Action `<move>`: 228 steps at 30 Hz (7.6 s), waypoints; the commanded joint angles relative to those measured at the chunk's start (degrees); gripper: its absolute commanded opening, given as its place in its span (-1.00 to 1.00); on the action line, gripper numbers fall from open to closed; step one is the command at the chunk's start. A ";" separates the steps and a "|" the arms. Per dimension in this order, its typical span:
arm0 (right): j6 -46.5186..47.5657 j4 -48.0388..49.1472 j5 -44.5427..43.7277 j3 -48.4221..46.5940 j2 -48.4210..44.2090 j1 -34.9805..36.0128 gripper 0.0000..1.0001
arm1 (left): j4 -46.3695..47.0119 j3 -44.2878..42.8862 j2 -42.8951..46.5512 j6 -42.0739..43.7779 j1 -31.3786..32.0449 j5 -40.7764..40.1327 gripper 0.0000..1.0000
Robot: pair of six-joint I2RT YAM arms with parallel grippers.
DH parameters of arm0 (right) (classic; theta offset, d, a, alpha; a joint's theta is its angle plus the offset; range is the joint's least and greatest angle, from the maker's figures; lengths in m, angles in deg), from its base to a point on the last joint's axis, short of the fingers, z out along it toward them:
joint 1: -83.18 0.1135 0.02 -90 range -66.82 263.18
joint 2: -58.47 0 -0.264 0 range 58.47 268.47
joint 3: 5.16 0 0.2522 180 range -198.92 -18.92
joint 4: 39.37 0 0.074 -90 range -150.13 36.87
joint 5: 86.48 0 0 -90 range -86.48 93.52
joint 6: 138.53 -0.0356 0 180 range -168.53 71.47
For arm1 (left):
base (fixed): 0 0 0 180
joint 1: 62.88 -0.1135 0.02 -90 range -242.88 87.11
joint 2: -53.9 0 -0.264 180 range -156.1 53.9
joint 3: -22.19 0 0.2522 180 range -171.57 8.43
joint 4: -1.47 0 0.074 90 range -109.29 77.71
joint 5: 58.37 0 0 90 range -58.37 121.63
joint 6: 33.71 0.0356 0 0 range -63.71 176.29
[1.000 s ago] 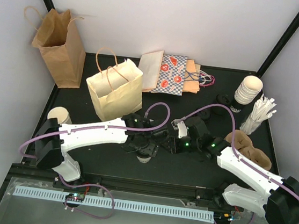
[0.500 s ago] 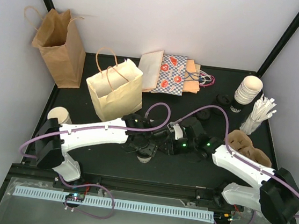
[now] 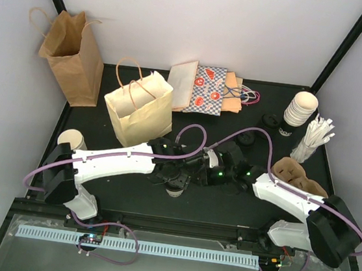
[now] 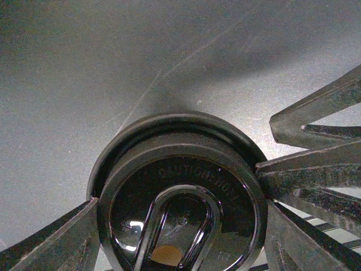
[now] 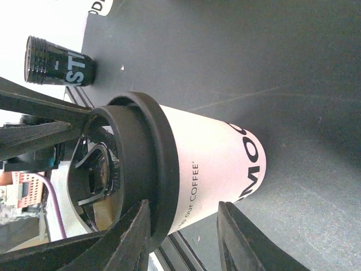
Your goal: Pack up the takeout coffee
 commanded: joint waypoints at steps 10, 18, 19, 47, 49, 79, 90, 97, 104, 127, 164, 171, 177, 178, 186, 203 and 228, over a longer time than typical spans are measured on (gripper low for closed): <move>-0.07 4.38 -1.29 6.34 4.52 -0.21 -0.39 | 2.28 2.61 -2.06 1.46 -0.06 1.41 0.34; 1.68 0.32 -4.96 6.46 1.73 -0.22 -0.39 | 2.99 3.12 -2.07 1.72 -0.06 1.83 0.33; 2.20 -0.68 -5.53 5.77 1.06 -0.19 -0.39 | 2.96 3.10 -2.10 1.81 -0.11 1.83 0.33; 5.72 -16.50 -23.47 -0.49 -18.88 -2.10 -0.05 | 3.07 3.35 -3.31 2.27 -0.11 1.19 0.33; 5.72 -17.26 -24.17 -0.87 -19.30 -2.09 -0.05 | 1.56 1.12 -3.82 3.08 -0.30 0.07 0.33; 5.91 -24.08 -29.14 -1.78 -26.21 -2.21 -0.03 | -1.18 -12.98 -12.99 16.39 -9.64 -0.90 0.55; 9.19 -25.49 -29.65 -4.34 -24.40 -2.18 0.43 | -3.84 -16.16 -9.23 16.95 -9.81 -0.49 0.97; 13.97 -27.21 -29.34 -9.49 -20.32 -2.17 0.75 | -7.95 -18.68 -0.11 16.26 -10.75 -2.77 0.97; 15.86 -29.19 -29.61 -17.32 -10.51 2.72 1.00 | -10.53 -16.45 16.07 16.31 -15.83 -5.07 0.97; 9.93 -48.64 -51.38 -54.08 28.77 19.73 0.92 | -10.50 -9.57 33.47 35.64 -54.39 12.09 0.98; 8.13 -50.82 -50.92 -59.26 37.68 19.75 0.61 | -8.49 -6.20 34.63 35.15 -55.17 11.05 0.97; 8.59 -51.39 -51.66 -59.71 37.65 19.75 0.59 | -7.98 -5.87 34.59 35.14 -55.17 11.14 0.97; 8.83 -51.86 -53.31 -60.15 35.50 19.73 0.55 | -7.86 -5.93 34.50 35.17 -55.16 10.63 0.97; 8.91 -51.58 -53.63 -59.66 34.31 19.72 0.56 | -7.71 -6.10 34.56 35.08 -55.15 10.23 0.97; 9.75 -47.83 -56.76 -50.92 22.15 19.75 0.53 | -4.36 -7.18 36.52 37.65 -55.07 13.43 0.94; 9.92 -47.70 -59.25 -31.72 1.83 18.02 0.52 | 1.79 -19.02 28.80 42.34 -54.89 21.45 0.90; 11.40 -45.36 -52.00 -23.28 -1.86 17.99 0.46 | -4.26 -32.34 9.87 47.89 -54.90 18.39 0.81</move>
